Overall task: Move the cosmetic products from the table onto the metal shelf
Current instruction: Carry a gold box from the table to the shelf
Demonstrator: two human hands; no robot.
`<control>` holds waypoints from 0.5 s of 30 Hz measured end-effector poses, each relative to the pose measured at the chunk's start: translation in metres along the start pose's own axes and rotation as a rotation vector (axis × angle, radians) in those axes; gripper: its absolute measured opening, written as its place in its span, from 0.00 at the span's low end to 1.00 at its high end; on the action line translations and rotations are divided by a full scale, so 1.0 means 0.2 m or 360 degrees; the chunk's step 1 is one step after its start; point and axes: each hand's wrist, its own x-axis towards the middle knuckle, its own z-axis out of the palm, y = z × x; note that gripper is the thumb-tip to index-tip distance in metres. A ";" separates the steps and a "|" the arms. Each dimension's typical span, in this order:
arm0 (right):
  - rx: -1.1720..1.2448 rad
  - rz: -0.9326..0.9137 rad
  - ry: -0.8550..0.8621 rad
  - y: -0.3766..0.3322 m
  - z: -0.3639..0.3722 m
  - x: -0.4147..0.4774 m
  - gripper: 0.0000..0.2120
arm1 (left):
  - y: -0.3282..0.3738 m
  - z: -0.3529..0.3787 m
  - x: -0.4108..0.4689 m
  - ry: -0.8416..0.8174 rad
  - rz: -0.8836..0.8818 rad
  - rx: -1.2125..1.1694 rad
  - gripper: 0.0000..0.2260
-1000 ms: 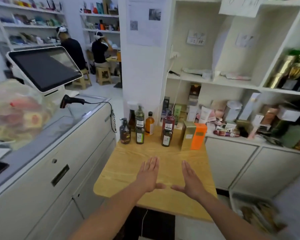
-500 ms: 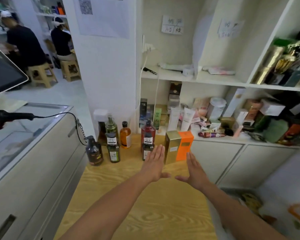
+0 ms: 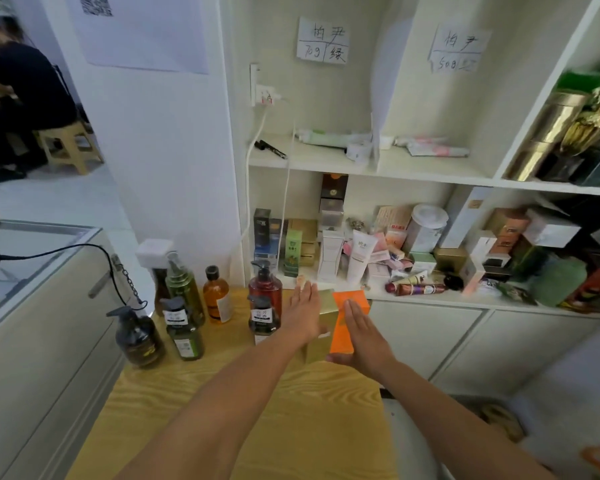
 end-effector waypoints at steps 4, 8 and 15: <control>-0.0024 0.0017 -0.0041 0.07 0.01 0.05 0.55 | 0.01 0.05 0.02 0.0083 -0.0064 -0.0117 0.36; -0.0022 0.0003 -0.0029 0.08 0.05 0.09 0.55 | 0.00 0.05 0.01 0.0232 -0.0056 -0.0091 0.29; 0.0045 0.0057 0.0067 0.04 0.10 0.06 0.55 | -0.05 0.03 -0.05 0.0178 -0.0010 -0.0452 0.30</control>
